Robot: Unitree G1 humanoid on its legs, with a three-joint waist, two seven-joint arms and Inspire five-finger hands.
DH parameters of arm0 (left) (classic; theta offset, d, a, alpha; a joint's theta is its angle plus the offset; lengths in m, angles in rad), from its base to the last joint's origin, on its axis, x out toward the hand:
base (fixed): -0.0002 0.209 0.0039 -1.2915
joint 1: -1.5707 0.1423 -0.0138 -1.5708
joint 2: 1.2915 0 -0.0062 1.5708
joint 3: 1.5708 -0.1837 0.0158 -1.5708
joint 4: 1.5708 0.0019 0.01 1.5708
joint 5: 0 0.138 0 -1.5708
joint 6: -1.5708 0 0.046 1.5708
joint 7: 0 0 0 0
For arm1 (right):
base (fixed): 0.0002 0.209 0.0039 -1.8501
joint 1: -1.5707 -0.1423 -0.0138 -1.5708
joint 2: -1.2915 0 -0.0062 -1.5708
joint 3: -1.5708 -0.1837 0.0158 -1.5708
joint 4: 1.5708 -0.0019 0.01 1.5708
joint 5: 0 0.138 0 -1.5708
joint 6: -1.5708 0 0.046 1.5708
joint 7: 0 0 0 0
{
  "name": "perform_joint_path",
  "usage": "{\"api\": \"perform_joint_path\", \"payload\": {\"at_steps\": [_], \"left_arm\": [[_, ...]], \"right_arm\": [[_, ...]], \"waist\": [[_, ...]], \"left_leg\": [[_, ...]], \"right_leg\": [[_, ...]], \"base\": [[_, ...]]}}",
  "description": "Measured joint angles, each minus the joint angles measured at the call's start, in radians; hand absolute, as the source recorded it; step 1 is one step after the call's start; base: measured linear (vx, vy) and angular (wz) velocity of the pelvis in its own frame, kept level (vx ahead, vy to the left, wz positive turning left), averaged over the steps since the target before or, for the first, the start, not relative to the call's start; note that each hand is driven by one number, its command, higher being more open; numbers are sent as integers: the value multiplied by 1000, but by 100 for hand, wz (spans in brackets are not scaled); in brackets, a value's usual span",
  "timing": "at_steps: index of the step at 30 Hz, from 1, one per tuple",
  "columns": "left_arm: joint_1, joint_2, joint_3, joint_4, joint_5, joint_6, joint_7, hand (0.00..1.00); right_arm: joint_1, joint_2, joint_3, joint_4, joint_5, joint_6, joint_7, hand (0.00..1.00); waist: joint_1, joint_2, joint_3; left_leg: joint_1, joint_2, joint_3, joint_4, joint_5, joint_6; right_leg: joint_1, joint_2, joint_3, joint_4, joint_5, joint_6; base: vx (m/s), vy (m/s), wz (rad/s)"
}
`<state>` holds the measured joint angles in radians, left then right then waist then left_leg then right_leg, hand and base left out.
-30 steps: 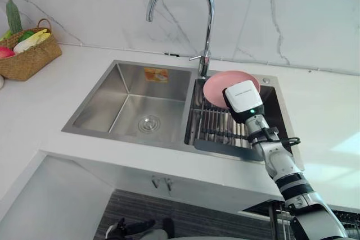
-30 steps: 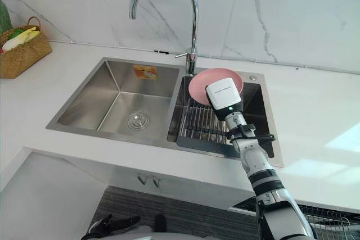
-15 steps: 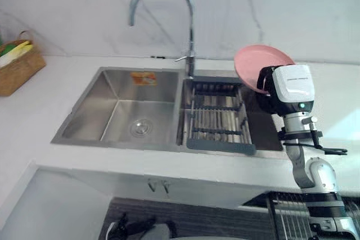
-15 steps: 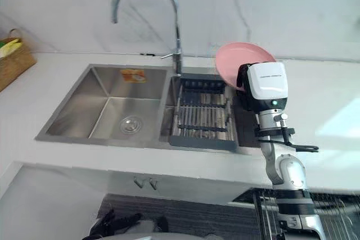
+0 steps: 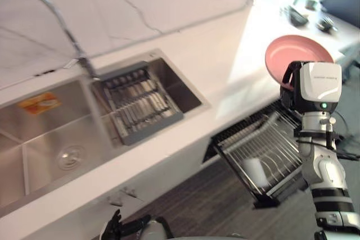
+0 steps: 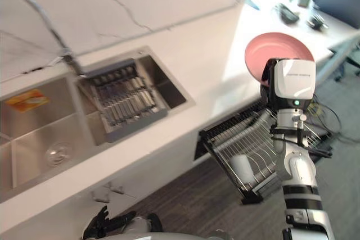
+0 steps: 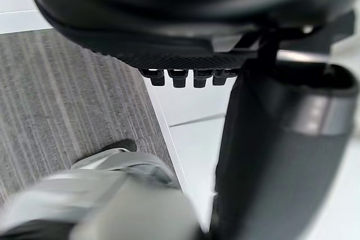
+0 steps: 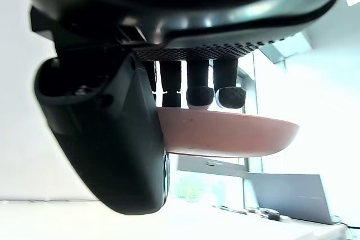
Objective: Walk over to the sink, pick up the cup, carry it to the dishwasher, place the cup inside the dishwasher, then close the dishwasher door
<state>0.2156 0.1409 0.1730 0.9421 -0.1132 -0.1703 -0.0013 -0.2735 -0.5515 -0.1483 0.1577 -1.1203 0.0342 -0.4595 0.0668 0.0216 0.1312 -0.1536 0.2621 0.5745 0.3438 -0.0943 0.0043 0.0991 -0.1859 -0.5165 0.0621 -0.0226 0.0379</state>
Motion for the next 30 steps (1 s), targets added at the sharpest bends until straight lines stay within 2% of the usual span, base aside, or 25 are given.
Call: {"api": "perform_joint_path", "payload": {"at_steps": [2, 3, 4, 5, 7, 8, 11, 17, 23, 30], "left_arm": [[6, -5, 20, 3, 5, 1, 0, 100], [7, -5, 26, 3, 8, -4, -1, 100], [7, -11, 26, 4, 19, -14, -1, 100], [8, -15, 26, 5, 26, -16, 0, 100], [18, -34, 27, 4, 24, -31, 4, 100], [19, -36, 27, 4, 24, -34, 4, 100], [20, -47, 26, 1, 30, -63, 4, 100], [-4, -42, 26, -38, 33, -88, 0, 100], [-53, -38, 11, -48, 6, -90, -11, 100], [-105, -23, -58, -81, -27, -86, -20, 100]], "right_arm": [[8, 1, -6, 4, 39, 18, 14, 0], [9, 2, -25, 3, 51, 22, 20, 0], [9, 3, -61, -4, 72, 22, 26, 0], [9, 4, -77, -9, 76, 24, 31, 0], [18, 13, -122, -19, 77, 26, 67, 0], [21, 13, -125, -19, 77, 26, 71, 0], [52, 24, -129, -18, 81, 19, 115, 0], [72, 62, -99, -10, 158, 2, 192, 0], [39, 81, -17, 62, 197, 0, 189, 0], [-82, 84, 58, 250, 312, 12, 141, 0]], "waist": [[0, 2, 0], [-2, 3, 1], [-4, 3, 3], [-7, 3, 4], [-11, 5, 8], [-11, 5, 9], [-19, 12, 39], [-29, 21, 105], [-21, 19, 176], [3, 40, 257]], "left_leg": [[-3, 42, -34, 22, 7, -11], [-1, 53, -58, 12, 16, -27], [11, 54, -73, -25, 39, -60], [16, 51, -73, -42, 49, -75], [27, 32, -73, -80, 74, -86], [27, 31, -74, -82, 76, -85], [15, 11, -96, -80, 81, -82], [-69, -13, -146, -83, 94, -67], [-132, -44, -184, -78, 96, -41], [-181, -62, -244, -63, 91, -37]], "right_leg": [[5, 42, 22, -22, 6, 9], [6, 62, 24, -25, 6, 10], [6, 76, 24, -34, 4, 12], [6, 77, 23, -38, 3, 14], [10, 72, 19, -52, -3, 23], [11, 70, 18, -54, -5, 26], [24, 54, -6, -66, -20, 64], [-40, 45, -33, -60, -9, 71], [-80, 24, -59, -55, -4, 73], [-101, 16, -73, -59, -3, 75]], "base": [[-62, -242, -50], [-85, -232, -28], [-73, -171, -13], [-57, -116, -2], [-48, -45, 7], [-57, -33, 12], [-60, -4, 19], [-63, 38, 15], [44, 42, 17], [36, 34, 11]]}}
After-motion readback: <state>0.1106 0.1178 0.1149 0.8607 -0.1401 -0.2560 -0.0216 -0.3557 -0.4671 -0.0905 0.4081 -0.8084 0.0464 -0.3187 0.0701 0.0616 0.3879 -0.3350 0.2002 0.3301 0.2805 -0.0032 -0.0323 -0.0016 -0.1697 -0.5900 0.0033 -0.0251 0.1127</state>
